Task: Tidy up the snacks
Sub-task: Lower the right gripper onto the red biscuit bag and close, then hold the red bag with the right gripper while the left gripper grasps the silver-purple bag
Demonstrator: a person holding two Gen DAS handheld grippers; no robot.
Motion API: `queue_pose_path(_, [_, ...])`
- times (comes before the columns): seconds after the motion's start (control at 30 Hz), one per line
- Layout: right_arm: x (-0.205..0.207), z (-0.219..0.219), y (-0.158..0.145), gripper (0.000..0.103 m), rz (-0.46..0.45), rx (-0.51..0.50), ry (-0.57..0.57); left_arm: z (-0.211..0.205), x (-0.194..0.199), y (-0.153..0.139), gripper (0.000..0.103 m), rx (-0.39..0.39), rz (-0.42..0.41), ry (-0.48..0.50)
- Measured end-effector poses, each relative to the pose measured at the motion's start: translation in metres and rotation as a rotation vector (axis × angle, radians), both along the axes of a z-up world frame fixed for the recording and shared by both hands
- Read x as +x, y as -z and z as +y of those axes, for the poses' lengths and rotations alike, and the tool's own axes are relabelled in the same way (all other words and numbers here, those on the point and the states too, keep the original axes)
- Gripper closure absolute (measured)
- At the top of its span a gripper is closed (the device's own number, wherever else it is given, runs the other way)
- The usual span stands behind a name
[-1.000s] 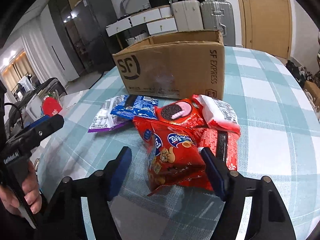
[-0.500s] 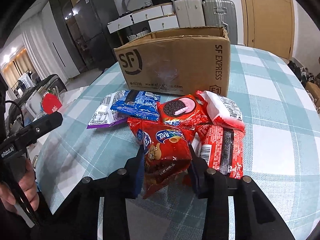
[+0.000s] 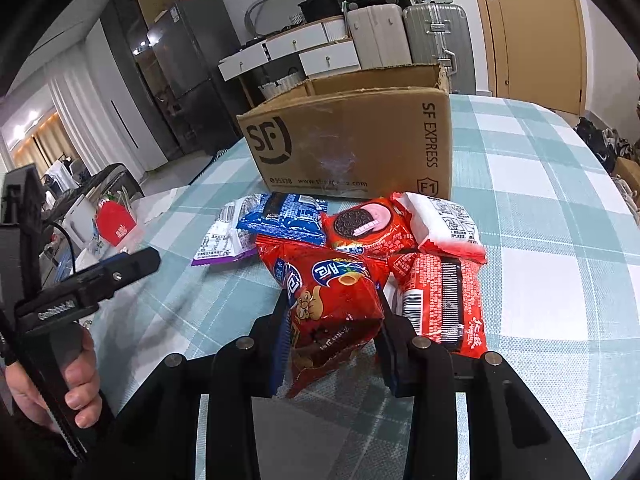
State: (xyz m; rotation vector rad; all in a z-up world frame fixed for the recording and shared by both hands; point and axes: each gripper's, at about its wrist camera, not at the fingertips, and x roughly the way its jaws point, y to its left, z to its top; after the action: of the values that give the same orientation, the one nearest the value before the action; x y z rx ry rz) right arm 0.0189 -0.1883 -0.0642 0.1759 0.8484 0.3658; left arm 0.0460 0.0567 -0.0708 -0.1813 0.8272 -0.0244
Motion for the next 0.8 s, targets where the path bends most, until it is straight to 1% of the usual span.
queue_pose_path(0.2, [-0.007, -0.001, -0.009, 0.066, -0.027, 0.024, -0.011, 0.005, 0.007, 0.011, 0.001, -0.029, 0.057, -0.011])
queue_pose_path(0.43, [-0.014, -0.010, -0.018, 0.066, -0.051, 0.067, -0.002, 0.011, 0.018, 0.019, 0.001, -0.074, 0.086, -0.025])
queue_pose_path(0.5, [-0.015, -0.014, -0.021, 0.066, -0.057, 0.085, 0.006, 0.012, 0.025, 0.020, 0.001, -0.106, 0.097, -0.022])
queue_pose_path(0.53, [-0.016, -0.015, -0.022, 0.066, -0.059, 0.089, 0.007, 0.012, 0.031, 0.021, 0.001, -0.141, 0.104, -0.008])
queue_pose_path(0.63, [-0.019, -0.019, -0.025, 0.066, -0.065, 0.104, 0.012, 0.011, 0.044, 0.025, 0.001, -0.205, 0.127, 0.001])
queue_pose_path(0.7, [-0.019, -0.021, -0.026, 0.066, -0.066, 0.109, 0.013, 0.010, 0.052, 0.026, 0.001, -0.230, 0.132, 0.006])
queue_pose_path(0.73, [-0.019, -0.022, -0.026, 0.066, -0.066, 0.109, 0.016, 0.010, 0.056, 0.026, 0.001, -0.233, 0.130, 0.005])
queue_pose_path(0.8, [-0.019, -0.023, -0.026, 0.066, -0.064, 0.114, 0.018, 0.007, 0.062, 0.025, 0.001, -0.214, 0.114, 0.008])
